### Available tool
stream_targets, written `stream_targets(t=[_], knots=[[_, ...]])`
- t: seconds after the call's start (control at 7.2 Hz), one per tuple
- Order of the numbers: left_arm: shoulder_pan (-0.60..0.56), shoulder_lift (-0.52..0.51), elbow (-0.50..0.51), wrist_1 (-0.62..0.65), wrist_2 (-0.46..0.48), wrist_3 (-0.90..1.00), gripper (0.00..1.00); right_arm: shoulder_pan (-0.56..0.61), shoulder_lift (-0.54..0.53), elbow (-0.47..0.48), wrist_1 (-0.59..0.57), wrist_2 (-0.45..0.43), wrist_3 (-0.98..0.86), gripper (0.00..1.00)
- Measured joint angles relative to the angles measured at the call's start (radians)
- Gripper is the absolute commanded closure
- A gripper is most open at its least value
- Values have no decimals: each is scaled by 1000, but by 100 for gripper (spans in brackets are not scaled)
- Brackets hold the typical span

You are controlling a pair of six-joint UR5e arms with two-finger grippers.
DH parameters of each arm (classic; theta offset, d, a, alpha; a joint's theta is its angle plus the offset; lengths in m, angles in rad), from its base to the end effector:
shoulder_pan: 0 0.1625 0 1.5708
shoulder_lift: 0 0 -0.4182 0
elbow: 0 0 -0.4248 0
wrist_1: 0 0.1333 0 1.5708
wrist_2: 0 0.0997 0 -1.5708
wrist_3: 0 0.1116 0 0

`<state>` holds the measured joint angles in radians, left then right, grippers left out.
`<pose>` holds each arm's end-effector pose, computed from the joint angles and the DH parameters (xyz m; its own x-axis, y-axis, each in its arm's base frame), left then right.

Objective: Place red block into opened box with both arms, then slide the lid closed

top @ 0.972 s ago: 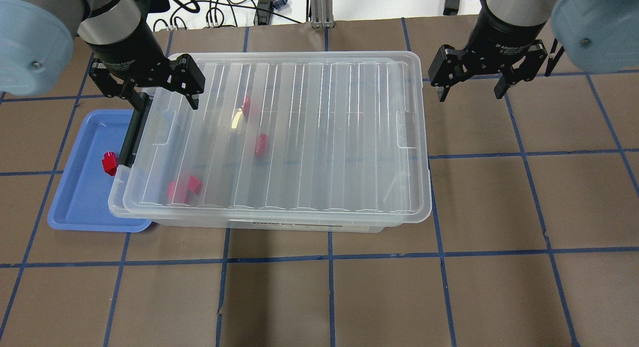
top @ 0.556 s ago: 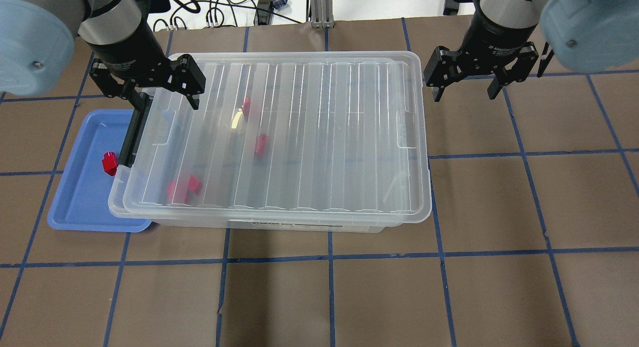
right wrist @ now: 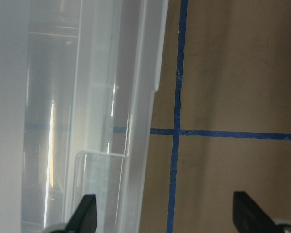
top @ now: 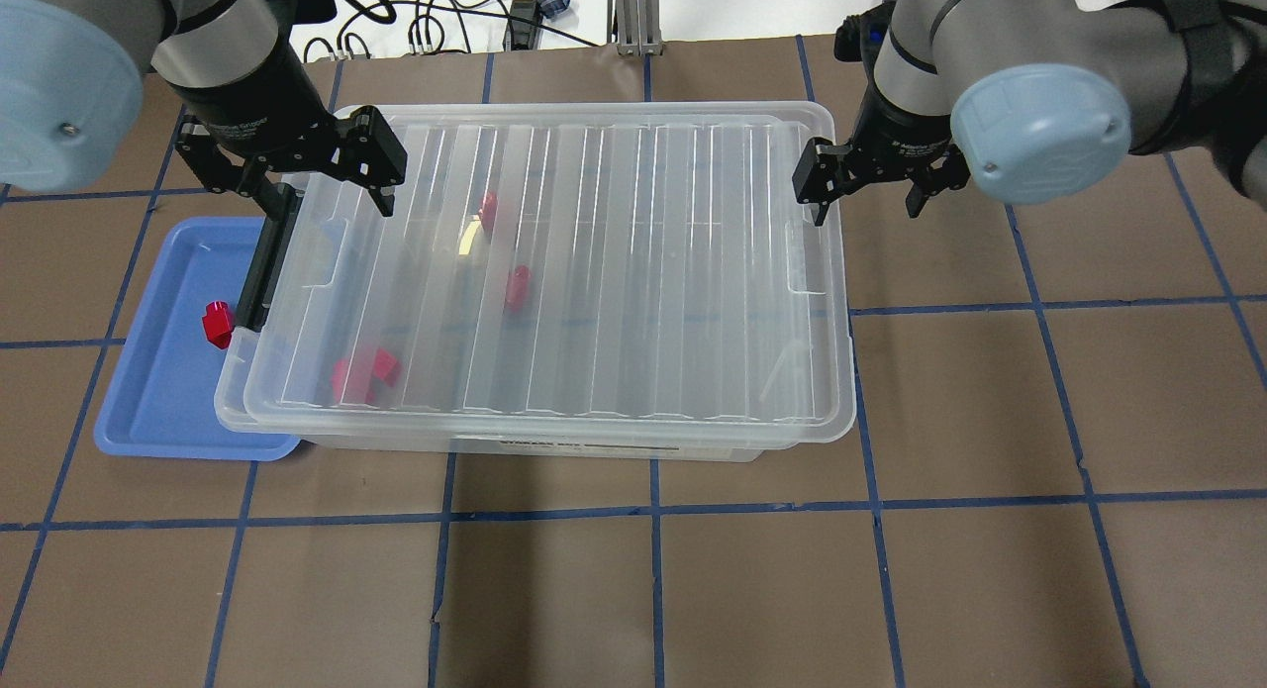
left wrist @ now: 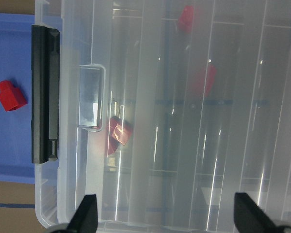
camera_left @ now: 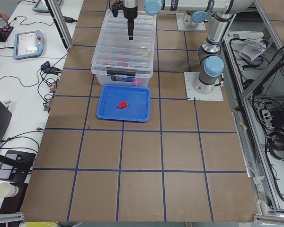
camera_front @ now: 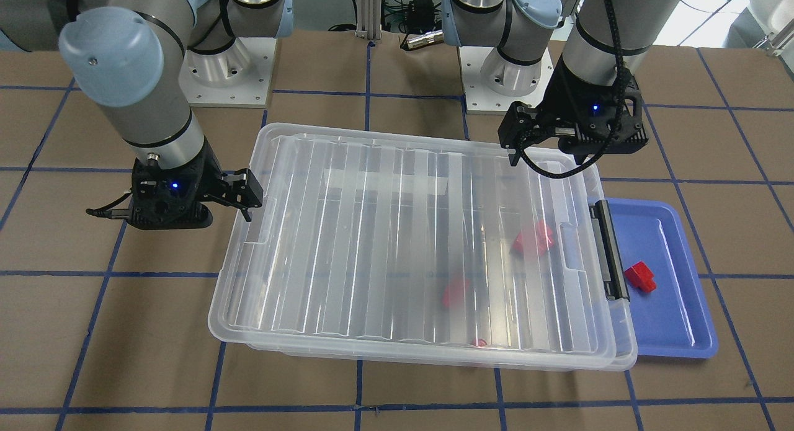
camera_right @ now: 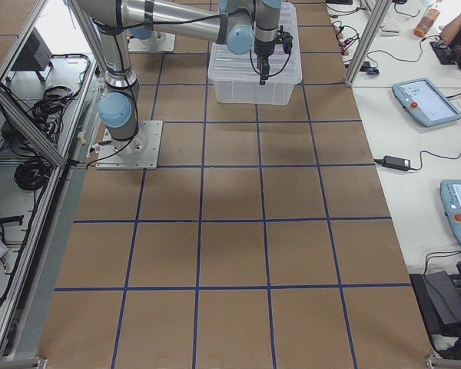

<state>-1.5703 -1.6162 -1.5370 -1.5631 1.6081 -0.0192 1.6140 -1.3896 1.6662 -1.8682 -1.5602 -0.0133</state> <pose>-0.1289 -0.5431 0.4634 -0.9991 -0.0196 -0.0374 -0.0197 0.9998 0.0032 0.1597 -0.5797 0.3484 -0.9983 -0.0567 -0.0103 -0.0565 0.9982 -0.0209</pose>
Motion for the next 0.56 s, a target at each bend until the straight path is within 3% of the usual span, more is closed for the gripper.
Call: stream_targets(t=[0.56], knots=[[-2, 0, -2, -1, 0, 0, 0, -3, 16, 58, -84, -59, -11, 0]])
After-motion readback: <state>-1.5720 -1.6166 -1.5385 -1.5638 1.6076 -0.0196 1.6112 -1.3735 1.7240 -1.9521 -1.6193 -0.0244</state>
